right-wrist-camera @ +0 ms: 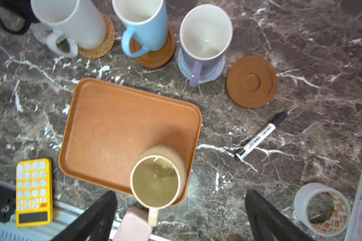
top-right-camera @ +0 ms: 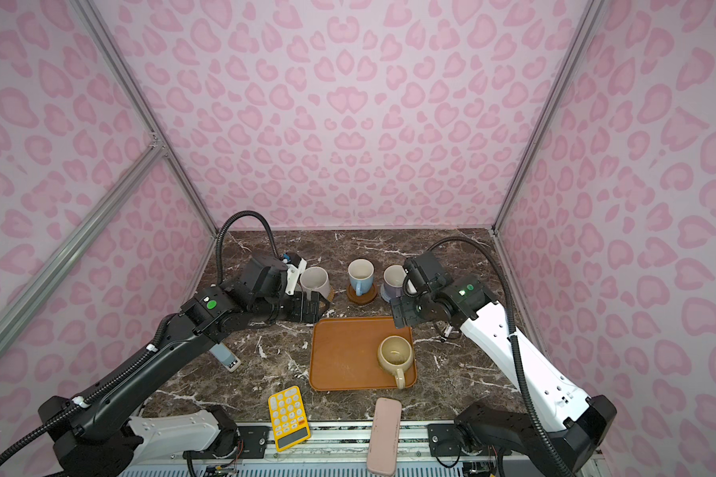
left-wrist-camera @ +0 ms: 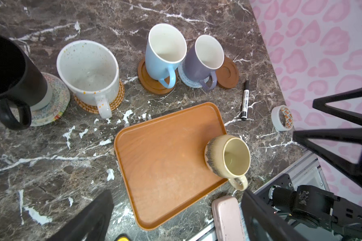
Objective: Place cups on coasters
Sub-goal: Pick up the cup from the tray.
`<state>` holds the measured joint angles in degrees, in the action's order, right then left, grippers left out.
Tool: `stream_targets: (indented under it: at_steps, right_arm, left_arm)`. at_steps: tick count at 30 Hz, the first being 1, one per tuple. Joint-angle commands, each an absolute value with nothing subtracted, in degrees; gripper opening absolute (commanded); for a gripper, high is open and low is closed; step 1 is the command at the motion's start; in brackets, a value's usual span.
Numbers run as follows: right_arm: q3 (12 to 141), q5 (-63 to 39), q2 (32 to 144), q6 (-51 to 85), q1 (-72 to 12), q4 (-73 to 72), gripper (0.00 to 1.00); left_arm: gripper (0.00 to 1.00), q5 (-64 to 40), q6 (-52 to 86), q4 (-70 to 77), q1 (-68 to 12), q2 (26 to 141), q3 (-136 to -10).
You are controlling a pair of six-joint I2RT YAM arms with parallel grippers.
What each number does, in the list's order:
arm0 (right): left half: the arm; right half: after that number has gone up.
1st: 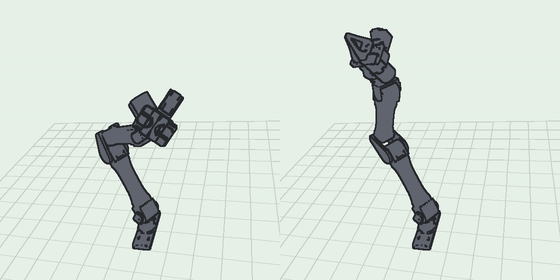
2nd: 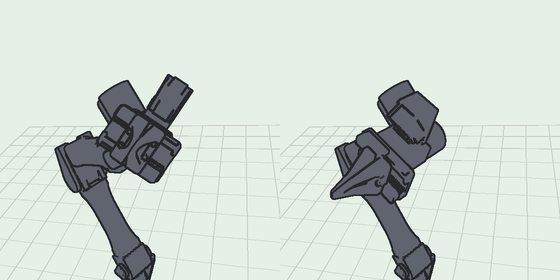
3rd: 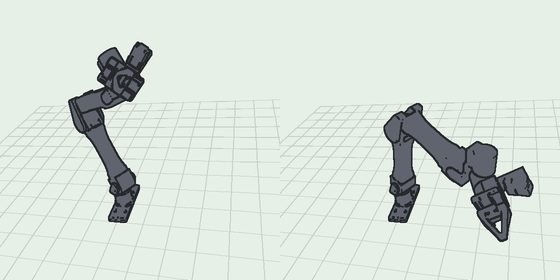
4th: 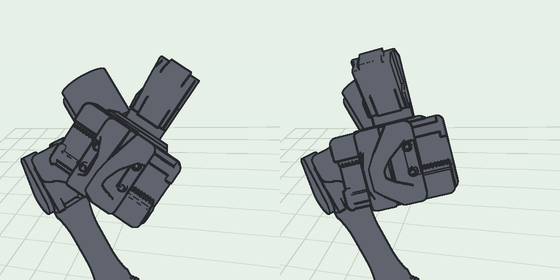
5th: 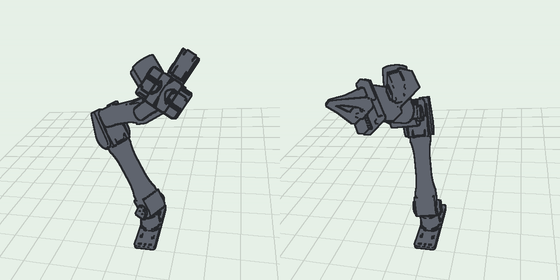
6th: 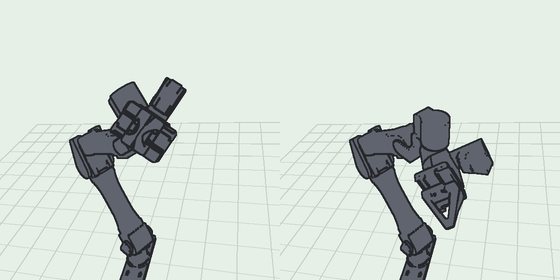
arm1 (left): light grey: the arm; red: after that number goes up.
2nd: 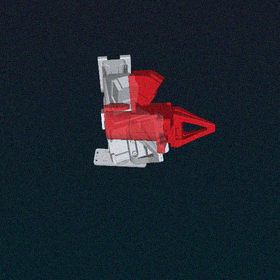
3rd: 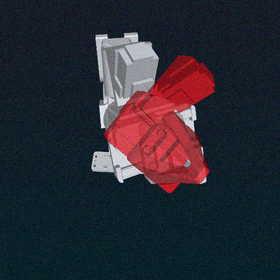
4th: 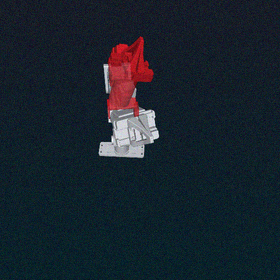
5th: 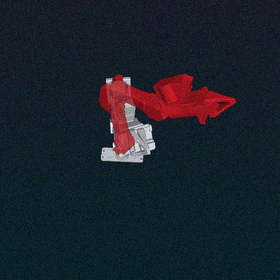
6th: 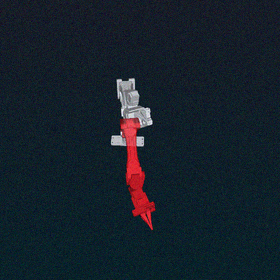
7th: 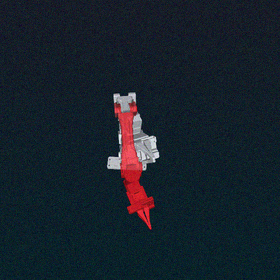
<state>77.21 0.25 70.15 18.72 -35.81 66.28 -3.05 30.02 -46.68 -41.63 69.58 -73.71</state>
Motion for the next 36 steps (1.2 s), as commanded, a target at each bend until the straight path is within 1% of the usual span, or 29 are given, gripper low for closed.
stream_targets:
  at_steps: [1, 5, 8, 13, 15, 19, 23, 27, 31, 34, 36]
  right_arm:
    - [75.8, 2.4, 69.5, 22.5, -39.8, 70.7, 0.97]
    - [73.1, 6.2, 67.4, 27.1, -46.2, 71.4, 0.96]
    - [71.1, 6.7, 66.4, 29.7, -49.6, 71.4, 0.96]
    - [66.9, 6.0, 64.9, 32.2, -52.3, 70.3, 0.98]
    - [64.1, 4.8, 63.9, 33.4, -53.3, 68.8, 0.98]
    - [58.2, 3.3, 61.7, 36.5, -55.3, 64.4, 0.98]
    - [53.0, 3.9, 60.5, 39.5, -57.3, 60.1, 0.98]
    - [49.1, 4.6, 60.9, 41.7, -59.0, 56.4, 0.93]
    - [45.6, 4.4, 61.0, 43.1, -59.1, 53.9, 0.88]
    - [43.5, 4.0, 61.2, 42.9, -59.1, 51.4, 0.83]
    - [42.7, 3.9, 61.7, 42.9, -59.1, 50.2, 0.79]
  left_arm:
    - [0.98, -4.3, 32.1, -48.4, -41.6, 69.9, -73.0]
    - [0.98, -4.1, 33.5, -47.0, -43.0, 69.1, -69.7]
    - [0.98, -4.3, 35.3, -43.9, -43.9, 67.6, -66.5]
    - [0.98, -5.0, 42.4, -38.6, -45.4, 67.9, -61.8]
    - [0.98, -5.6, 44.8, -35.6, -47.4, 69.2, -60.1]
    - [0.97, -2.2, 47.7, -31.9, -52.2, 70.7, -58.8]
    - [0.97, -1.3, 52.2, -27.5, -54.0, 71.6, -55.7]
    - [0.97, -2.2, 54.0, -25.7, -55.4, 73.7, -54.6]
    - [0.97, -2.5, 55.3, -24.7, -56.7, 75.2, -54.9]
    - [0.97, -4.9, 57.8, -21.0, -56.8, 75.4, -52.8]
    - [0.97, -4.6, 58.2, -20.2, -57.1, 75.6, -51.8]
